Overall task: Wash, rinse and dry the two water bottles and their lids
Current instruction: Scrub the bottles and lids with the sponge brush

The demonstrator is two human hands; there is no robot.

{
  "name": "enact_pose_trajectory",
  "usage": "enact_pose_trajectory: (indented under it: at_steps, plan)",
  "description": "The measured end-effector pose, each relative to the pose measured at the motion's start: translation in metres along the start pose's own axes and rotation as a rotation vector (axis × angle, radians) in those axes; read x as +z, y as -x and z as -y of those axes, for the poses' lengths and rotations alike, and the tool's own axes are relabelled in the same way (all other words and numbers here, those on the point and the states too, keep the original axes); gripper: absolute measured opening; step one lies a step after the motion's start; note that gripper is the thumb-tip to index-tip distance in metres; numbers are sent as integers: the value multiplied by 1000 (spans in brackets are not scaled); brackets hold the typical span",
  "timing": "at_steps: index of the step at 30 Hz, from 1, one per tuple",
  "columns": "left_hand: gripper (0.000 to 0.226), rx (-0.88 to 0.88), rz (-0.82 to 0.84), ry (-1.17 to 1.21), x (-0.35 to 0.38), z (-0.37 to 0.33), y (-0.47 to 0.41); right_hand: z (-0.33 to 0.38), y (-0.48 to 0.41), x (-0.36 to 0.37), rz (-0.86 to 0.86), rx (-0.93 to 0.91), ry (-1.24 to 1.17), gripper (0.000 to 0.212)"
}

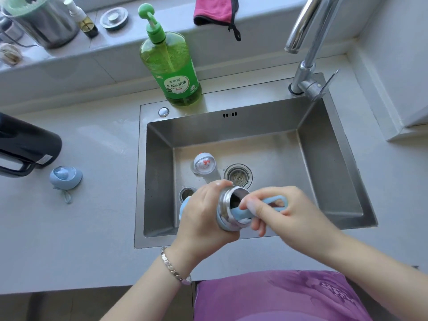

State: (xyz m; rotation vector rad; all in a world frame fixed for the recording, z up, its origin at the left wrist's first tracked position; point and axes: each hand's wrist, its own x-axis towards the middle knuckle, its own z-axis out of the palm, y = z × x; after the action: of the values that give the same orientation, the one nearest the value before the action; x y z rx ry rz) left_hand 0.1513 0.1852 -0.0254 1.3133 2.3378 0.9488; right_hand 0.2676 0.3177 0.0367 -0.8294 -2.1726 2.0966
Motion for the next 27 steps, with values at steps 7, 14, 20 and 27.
enact_pose_trajectory:
  at_steps: [7,14,20,27]
  plan:
    - [71,-15,-5,-18,-21,9,-5,10,2,-18,-162,-138,-36,13]
    - [66,-70,58,-13,-8,6,-2,14,-5,-6,-124,-90,-103,18]
    - [66,-113,29,-12,-11,6,-2,14,-2,-19,-136,-88,54,16]
    - [66,-187,94,22,-8,3,2,16,-5,-32,-191,-146,67,15]
